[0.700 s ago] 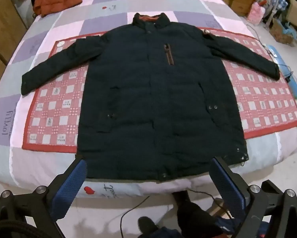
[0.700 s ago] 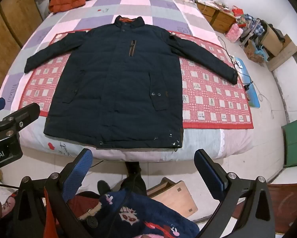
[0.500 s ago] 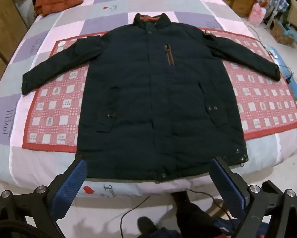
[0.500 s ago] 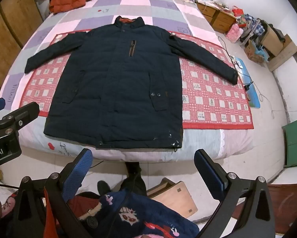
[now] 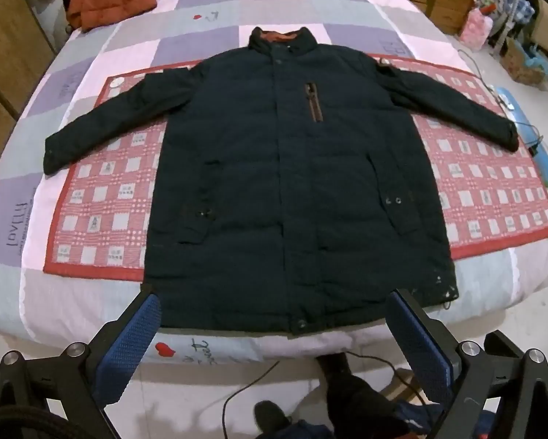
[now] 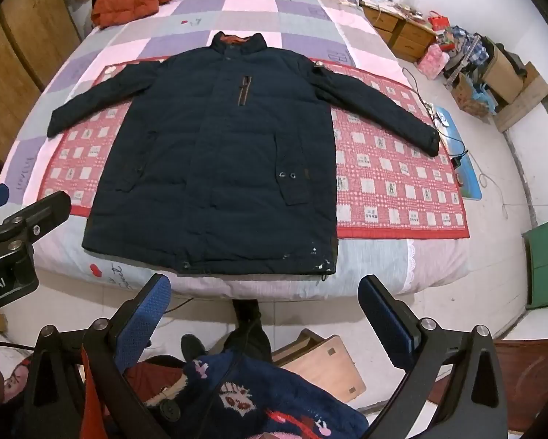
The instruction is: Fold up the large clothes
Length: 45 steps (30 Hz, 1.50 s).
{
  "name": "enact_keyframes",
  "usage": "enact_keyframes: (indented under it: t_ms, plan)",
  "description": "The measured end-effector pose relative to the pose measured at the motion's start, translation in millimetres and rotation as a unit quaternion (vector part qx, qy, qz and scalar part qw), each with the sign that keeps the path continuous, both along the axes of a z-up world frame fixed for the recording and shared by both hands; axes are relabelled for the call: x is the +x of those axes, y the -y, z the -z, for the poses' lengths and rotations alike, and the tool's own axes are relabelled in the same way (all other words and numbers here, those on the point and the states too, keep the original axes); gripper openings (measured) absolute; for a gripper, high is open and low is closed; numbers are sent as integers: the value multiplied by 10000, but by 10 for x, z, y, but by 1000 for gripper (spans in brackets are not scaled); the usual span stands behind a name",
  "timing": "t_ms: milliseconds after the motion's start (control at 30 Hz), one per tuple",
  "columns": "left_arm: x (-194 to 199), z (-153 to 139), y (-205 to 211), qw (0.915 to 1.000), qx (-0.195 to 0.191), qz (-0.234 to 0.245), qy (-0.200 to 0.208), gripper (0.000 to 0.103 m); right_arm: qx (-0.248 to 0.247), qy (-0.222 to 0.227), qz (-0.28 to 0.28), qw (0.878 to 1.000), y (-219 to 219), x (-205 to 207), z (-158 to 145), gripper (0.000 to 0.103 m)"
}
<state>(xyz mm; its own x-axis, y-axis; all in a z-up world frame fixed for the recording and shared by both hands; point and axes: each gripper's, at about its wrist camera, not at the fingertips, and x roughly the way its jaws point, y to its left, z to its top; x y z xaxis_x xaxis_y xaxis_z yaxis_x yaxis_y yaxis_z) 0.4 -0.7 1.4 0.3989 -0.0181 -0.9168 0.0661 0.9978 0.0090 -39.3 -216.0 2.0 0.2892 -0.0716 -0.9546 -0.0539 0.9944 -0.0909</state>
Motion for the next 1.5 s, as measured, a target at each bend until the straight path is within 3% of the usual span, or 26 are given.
enact_keyframes:
  t_ms: [1500]
  plan:
    - [-27,-22,45,10000,-2,-46,73,101,28,79,175,9998,-60,-57,-87,103]
